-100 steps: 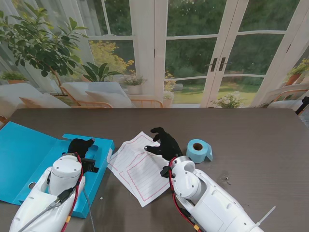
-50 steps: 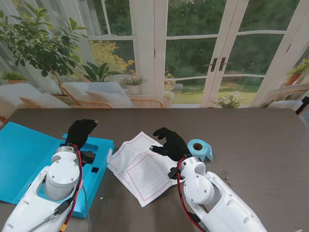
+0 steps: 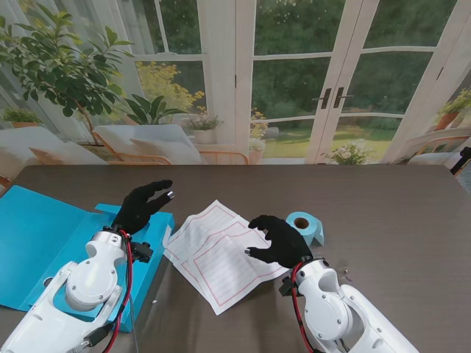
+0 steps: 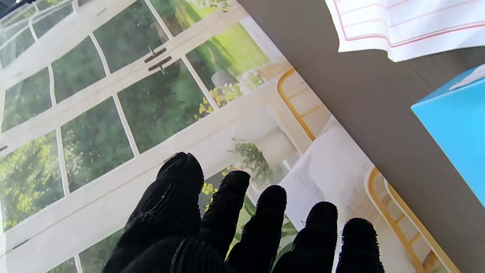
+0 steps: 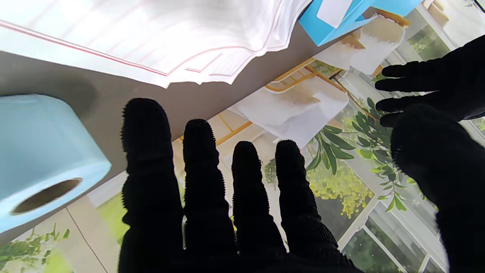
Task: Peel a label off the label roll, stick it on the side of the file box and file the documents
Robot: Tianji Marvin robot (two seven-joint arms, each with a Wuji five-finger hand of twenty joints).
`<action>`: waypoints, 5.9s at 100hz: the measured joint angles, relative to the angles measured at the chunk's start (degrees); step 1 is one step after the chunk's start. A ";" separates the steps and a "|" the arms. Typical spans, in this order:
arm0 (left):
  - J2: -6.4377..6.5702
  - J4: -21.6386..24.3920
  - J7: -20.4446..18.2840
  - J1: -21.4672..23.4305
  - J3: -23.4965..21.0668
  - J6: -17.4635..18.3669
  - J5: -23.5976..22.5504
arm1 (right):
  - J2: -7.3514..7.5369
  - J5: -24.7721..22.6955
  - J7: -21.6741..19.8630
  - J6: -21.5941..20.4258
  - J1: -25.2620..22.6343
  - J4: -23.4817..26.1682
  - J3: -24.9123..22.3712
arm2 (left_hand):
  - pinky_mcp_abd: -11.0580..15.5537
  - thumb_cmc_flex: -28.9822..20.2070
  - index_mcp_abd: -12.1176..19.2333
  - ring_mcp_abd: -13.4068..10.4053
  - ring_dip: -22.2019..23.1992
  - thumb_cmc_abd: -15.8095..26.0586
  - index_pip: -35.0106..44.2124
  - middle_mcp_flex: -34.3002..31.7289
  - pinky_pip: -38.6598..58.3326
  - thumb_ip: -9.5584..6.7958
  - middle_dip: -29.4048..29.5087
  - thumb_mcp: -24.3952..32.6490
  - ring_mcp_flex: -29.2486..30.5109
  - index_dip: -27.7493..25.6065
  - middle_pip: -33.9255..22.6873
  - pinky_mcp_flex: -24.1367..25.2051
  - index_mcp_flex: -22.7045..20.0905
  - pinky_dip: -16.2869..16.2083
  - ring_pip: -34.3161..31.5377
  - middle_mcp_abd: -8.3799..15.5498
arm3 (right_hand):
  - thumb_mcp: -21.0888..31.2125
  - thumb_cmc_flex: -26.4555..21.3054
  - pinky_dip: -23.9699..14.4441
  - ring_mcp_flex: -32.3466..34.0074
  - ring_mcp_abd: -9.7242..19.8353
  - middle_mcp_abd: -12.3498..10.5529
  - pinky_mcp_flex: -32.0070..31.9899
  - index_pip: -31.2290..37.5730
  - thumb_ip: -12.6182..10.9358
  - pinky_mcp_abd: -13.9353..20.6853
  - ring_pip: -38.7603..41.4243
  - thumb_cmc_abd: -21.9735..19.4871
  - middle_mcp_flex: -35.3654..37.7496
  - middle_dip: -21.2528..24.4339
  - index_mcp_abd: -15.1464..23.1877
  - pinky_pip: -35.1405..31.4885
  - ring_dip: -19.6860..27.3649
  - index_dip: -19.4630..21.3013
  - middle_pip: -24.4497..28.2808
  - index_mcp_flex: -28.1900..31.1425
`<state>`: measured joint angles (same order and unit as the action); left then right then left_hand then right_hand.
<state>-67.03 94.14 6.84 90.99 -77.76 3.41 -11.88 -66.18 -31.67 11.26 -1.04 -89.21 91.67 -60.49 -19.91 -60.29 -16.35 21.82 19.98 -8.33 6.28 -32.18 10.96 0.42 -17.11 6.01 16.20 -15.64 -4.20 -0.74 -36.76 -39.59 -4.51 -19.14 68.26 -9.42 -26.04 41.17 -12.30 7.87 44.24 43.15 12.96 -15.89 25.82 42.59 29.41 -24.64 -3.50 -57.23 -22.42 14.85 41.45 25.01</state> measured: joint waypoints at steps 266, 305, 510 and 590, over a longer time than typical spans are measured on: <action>1.21 0.84 -5.84 5.02 -0.40 3.90 5.24 | -0.25 -18.04 23.14 1.64 8.15 -20.85 14.50 | 4.22 -0.05 1.40 -2.68 -1.63 -1.02 -1.42 4.33 -2.74 0.07 2.01 -2.19 -2.52 2.64 1.26 3.59 3.81 6.69 0.97 1.36 | 10.22 -21.05 5.98 28.37 8.63 -7.45 -0.16 15.71 7.26 6.53 9.75 -2.59 36.56 1.19 7.55 -12.14 -2.91 -10.15 -2.08 19.41; 1.19 0.08 -5.83 3.96 0.94 3.53 6.56 | -1.32 -17.71 25.49 2.19 9.79 -20.95 14.51 | 3.92 -0.06 1.14 -2.02 -1.63 0.23 -1.41 3.48 -2.74 0.07 2.01 -3.10 -2.45 2.78 1.05 3.59 3.74 6.69 0.97 0.61 | 10.25 -22.96 7.38 32.26 9.08 -7.47 -0.13 21.42 9.20 7.96 22.12 0.90 43.17 -5.88 10.31 -15.87 -9.27 -12.37 -0.82 24.86; 1.69 -6.20 -25.38 -6.84 0.66 -13.90 28.36 | -3.28 -13.92 28.33 1.13 8.51 -6.54 4.54 | -2.57 13.40 -4.23 5.26 5.51 7.42 2.08 -3.23 2.42 -0.18 -3.36 -7.47 6.12 0.37 -1.53 -3.39 -2.07 -3.59 -2.15 -6.84 | 10.26 -23.21 6.74 32.26 9.11 -7.47 -0.13 22.35 9.27 7.98 27.59 1.49 43.23 -8.33 10.98 -15.91 -10.44 -12.38 0.41 25.23; 1.75 -9.89 -27.40 -10.98 2.75 -14.70 31.70 | -3.72 -10.83 28.36 -4.79 7.45 -6.67 6.20 | -3.04 15.65 -4.05 5.73 5.56 8.62 4.84 -6.29 2.44 -0.18 -4.78 -7.49 6.68 -3.89 -1.88 -4.53 -8.49 -4.34 -2.31 -7.30 | 10.26 -23.22 5.57 32.26 9.11 -7.47 -0.13 22.35 9.28 7.98 27.63 1.49 43.23 -8.34 10.98 -15.92 -10.44 -12.38 0.42 25.23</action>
<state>-65.28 84.25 -20.55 80.01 -75.02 -11.29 19.83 -69.90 -42.50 39.62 -5.84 -81.75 85.00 -54.29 -22.95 -44.64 -20.40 27.55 25.55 0.29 11.13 -38.47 13.40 0.23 -21.89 -1.48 22.88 -19.53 -6.08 -5.27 -45.26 -43.93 -6.82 -26.43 78.52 -32.64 -20.48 73.44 -3.19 0.41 44.11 65.51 22.24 -7.90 53.45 44.08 72.64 -32.98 7.48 -73.15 -32.86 2.47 41.87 50.24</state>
